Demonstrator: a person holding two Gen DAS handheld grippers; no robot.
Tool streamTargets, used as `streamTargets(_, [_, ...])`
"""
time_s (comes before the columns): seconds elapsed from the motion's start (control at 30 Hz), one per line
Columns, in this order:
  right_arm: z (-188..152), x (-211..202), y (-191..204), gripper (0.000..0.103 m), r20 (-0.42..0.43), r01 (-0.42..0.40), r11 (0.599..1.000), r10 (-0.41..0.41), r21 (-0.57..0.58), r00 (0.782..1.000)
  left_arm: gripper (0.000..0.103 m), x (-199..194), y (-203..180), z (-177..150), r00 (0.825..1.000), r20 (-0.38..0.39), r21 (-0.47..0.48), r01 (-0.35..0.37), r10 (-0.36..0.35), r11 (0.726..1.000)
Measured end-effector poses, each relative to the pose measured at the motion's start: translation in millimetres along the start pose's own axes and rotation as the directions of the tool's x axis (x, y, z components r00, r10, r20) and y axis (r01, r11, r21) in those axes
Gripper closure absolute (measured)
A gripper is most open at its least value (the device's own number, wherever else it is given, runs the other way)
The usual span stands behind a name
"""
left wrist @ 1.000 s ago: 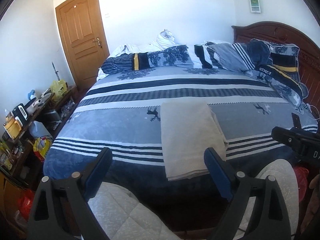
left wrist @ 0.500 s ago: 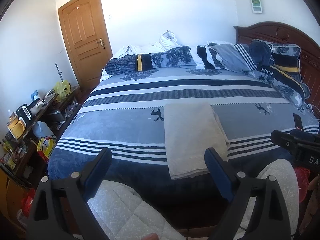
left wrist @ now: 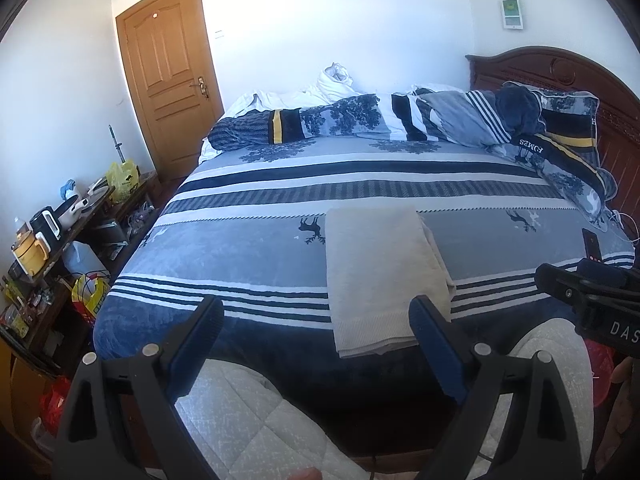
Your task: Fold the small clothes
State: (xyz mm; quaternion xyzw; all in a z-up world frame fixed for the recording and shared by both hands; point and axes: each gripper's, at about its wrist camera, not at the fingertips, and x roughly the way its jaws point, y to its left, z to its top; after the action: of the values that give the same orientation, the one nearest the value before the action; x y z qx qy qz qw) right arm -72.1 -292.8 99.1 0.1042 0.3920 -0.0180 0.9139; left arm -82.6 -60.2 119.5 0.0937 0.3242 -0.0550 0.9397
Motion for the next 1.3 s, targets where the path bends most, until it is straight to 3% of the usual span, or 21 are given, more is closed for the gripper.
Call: streamTargets(1.3, [4.6, 1.0, 1.3, 0.020, -0.004, -0.009, 1.000, 0.009, -0.020, 1.000, 0.010, 0.1, -3.4, -2.9, 0.999, -0.049, -0.036, -0.004, 0.002, 0.999])
